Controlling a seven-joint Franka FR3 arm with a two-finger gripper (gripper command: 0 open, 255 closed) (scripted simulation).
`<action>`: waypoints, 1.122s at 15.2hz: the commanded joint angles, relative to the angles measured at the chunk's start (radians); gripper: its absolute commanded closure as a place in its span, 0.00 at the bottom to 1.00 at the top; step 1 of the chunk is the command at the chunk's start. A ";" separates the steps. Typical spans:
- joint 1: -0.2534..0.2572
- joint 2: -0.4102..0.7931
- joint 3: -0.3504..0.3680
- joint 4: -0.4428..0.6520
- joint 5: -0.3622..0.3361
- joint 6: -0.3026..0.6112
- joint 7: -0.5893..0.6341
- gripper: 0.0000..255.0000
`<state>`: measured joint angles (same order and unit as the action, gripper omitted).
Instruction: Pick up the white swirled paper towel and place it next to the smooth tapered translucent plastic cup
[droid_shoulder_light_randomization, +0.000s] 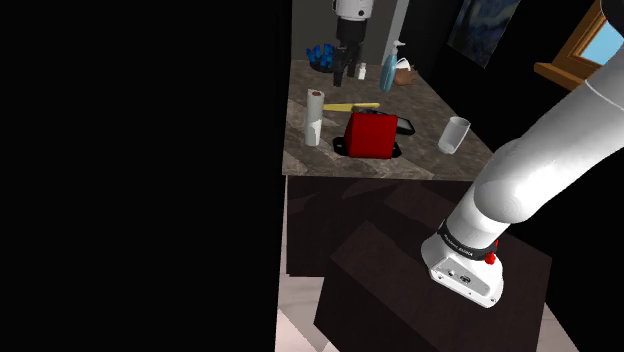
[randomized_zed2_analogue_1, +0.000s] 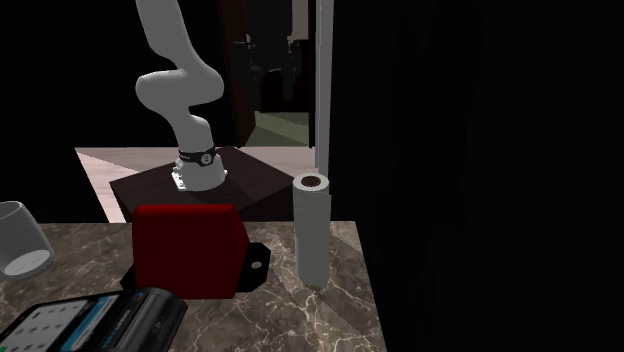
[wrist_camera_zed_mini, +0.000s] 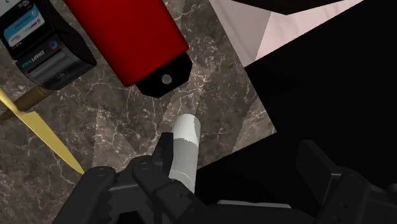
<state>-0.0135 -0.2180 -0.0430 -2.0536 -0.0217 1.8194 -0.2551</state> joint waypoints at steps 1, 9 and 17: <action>0.000 0.068 -0.003 0.044 0.001 0.024 -0.011 0.00; -0.014 0.377 -0.018 0.300 0.013 0.073 -0.068 0.00; -0.022 0.523 -0.020 0.397 0.021 0.119 -0.089 0.00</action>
<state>-0.0357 0.2983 -0.0627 -1.6533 -0.0016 1.9286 -0.3436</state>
